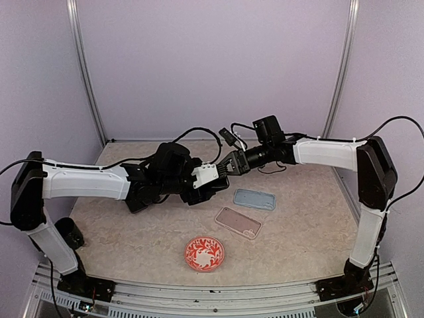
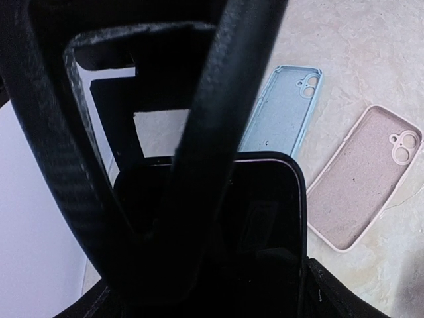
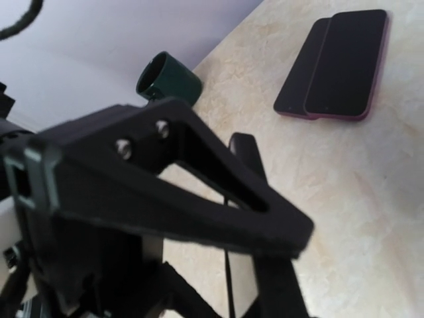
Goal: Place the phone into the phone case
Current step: Pass from the right arm to the left, then press the phone onto the phone case.
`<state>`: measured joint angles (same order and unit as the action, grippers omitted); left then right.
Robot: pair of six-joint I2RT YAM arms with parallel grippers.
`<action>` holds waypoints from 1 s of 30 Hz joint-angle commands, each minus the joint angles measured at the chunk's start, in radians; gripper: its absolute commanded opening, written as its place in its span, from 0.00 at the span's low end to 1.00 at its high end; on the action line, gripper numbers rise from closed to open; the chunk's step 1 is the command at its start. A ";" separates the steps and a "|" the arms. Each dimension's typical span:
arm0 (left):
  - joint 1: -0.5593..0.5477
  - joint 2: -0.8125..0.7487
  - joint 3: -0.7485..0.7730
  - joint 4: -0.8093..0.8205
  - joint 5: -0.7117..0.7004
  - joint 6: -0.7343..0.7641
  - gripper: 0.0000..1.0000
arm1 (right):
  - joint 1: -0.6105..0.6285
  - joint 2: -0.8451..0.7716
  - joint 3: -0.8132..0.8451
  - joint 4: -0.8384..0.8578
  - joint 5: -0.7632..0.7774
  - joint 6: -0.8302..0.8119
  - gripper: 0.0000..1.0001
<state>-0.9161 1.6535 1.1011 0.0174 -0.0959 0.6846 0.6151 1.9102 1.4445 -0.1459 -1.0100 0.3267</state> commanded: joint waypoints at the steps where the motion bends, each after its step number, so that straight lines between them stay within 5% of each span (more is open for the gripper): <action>1: 0.004 0.004 0.024 0.000 -0.024 -0.014 0.26 | -0.028 -0.087 -0.032 0.035 -0.011 -0.007 0.54; 15: 0.019 -0.023 0.022 0.014 -0.043 -0.018 0.25 | -0.030 -0.173 -0.227 0.103 -0.002 0.017 0.52; 30: 0.022 -0.028 0.014 0.026 -0.044 -0.028 0.21 | -0.022 -0.126 -0.238 0.129 0.045 0.045 0.53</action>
<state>-0.8967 1.6543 1.1011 -0.0013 -0.1318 0.6704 0.5842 1.7691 1.2034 -0.0528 -0.9775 0.3470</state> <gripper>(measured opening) 0.782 0.538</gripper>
